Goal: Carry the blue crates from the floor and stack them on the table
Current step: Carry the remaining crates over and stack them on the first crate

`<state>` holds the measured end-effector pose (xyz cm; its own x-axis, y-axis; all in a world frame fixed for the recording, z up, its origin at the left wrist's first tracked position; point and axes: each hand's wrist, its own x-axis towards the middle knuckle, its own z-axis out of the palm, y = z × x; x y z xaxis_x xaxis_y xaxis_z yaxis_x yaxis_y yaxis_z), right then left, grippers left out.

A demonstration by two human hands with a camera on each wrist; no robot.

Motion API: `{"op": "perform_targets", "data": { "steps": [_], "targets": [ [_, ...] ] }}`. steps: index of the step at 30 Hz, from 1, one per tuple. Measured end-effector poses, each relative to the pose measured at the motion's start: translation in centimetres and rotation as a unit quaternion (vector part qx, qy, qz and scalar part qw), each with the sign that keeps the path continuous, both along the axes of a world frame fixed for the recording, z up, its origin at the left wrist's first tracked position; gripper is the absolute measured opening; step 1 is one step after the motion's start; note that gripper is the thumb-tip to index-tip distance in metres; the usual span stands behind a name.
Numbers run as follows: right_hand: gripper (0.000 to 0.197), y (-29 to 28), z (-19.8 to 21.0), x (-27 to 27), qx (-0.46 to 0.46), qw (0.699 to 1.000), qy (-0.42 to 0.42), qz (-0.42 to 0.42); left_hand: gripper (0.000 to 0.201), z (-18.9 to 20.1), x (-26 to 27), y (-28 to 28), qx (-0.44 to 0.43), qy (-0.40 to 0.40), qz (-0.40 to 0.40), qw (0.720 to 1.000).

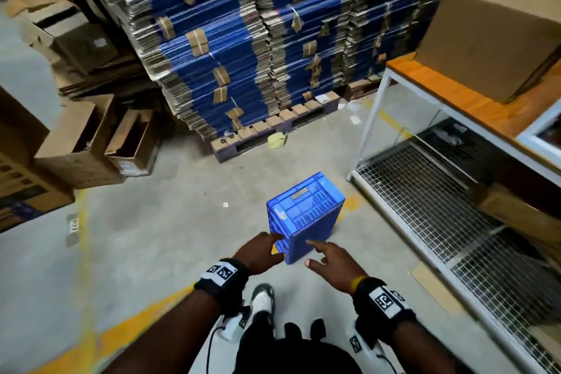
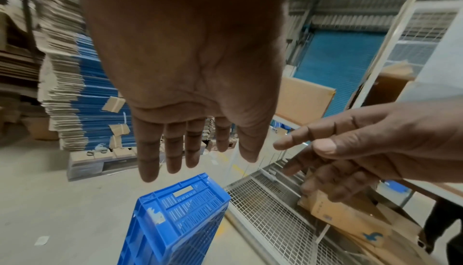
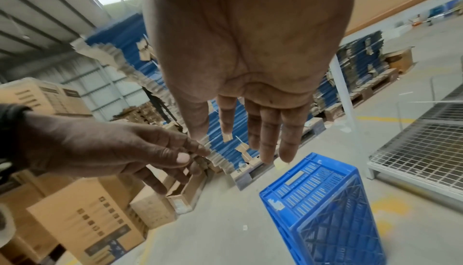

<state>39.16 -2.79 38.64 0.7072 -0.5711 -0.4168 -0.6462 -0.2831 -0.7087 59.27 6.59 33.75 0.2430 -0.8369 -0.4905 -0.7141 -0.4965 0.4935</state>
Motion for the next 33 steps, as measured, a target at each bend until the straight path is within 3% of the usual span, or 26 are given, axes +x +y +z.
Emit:
{"op": "perform_targets", "data": {
  "steps": [4,12,22,27,33],
  "targets": [
    [0.049,-5.9,-3.4,4.4,-0.009,1.000,0.022,-0.015,0.061,-3.5,4.2,-7.8,0.016,0.007,-0.022,1.000],
    [0.051,-19.6,-17.5,15.4,-0.001,0.993,0.109,-0.038,0.065,-16.2,13.9,-24.6,0.072,0.030,-0.027,0.997],
    [0.058,-28.2,-31.6,21.5,0.068,0.979,0.185,-0.058,0.066,-31.9,17.9,-33.7,0.156,0.023,0.006,0.988],
    [0.057,-28.3,-33.9,21.9,0.114,0.972,0.177,-0.100,0.048,-34.8,18.6,-34.9,0.193,0.036,0.031,0.980],
    [0.045,-28.0,-32.2,21.7,0.148,0.945,0.138,-0.258,0.040,-32.0,15.4,-34.2,0.203,0.042,-0.042,0.977]
  ]
}}
